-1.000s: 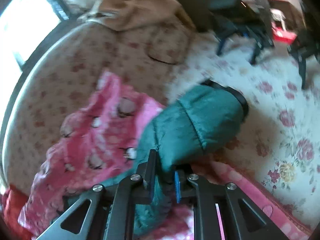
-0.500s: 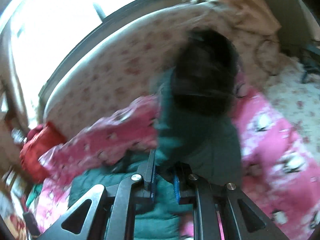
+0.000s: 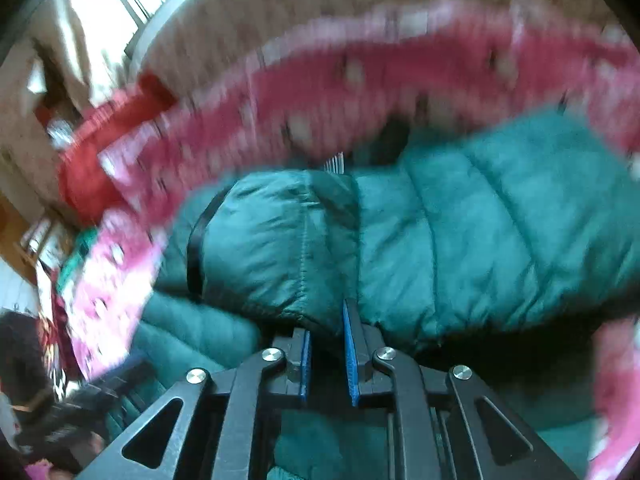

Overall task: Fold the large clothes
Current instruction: 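Fold the held sleeve across the jacket toward the left gripper, open right gripper, then close the left gripper on the folded sleeve cuff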

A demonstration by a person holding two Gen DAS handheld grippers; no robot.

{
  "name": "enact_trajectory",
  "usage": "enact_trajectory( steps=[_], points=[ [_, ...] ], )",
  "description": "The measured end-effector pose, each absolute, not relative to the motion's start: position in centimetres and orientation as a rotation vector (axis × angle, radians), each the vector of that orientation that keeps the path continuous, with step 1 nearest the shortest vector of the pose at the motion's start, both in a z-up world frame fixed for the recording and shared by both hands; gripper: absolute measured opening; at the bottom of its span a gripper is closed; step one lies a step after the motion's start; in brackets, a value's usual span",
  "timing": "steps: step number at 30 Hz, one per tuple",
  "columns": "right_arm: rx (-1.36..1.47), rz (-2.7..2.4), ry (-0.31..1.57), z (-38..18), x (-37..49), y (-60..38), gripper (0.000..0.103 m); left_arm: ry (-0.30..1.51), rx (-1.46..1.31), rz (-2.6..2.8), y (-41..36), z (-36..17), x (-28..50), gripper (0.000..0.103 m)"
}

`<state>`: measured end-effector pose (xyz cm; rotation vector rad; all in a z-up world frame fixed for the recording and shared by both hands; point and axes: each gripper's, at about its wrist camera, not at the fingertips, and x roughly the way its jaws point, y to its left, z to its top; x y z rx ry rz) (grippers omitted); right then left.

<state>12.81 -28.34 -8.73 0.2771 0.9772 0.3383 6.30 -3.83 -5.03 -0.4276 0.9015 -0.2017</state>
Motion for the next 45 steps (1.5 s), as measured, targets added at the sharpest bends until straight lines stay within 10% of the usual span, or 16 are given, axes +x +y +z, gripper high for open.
enact_trajectory(
  steps=[6, 26, 32, 45],
  points=[
    [0.247, 0.341, 0.909, -7.6, 10.9, -27.9, 0.052, 0.886, -0.439, -0.193, -3.9, -4.6, 7.1, 0.068],
    [0.319, 0.224, 0.775, -5.5, 5.0, -33.4, 0.052, 1.0, -0.471, -0.307, -12.7, -6.1, 14.0, 0.067],
    [0.325, 0.17, 0.727, -4.4, 4.3, -35.6, 0.052, 0.949, -0.459, -0.362, -12.5, -4.8, 13.8, 0.026],
    [0.413, 0.028, 0.692, -2.2, 5.1, -39.8, 0.052, 0.764, -0.409, -0.285, -5.1, 2.1, 14.5, 0.02]
  ],
)
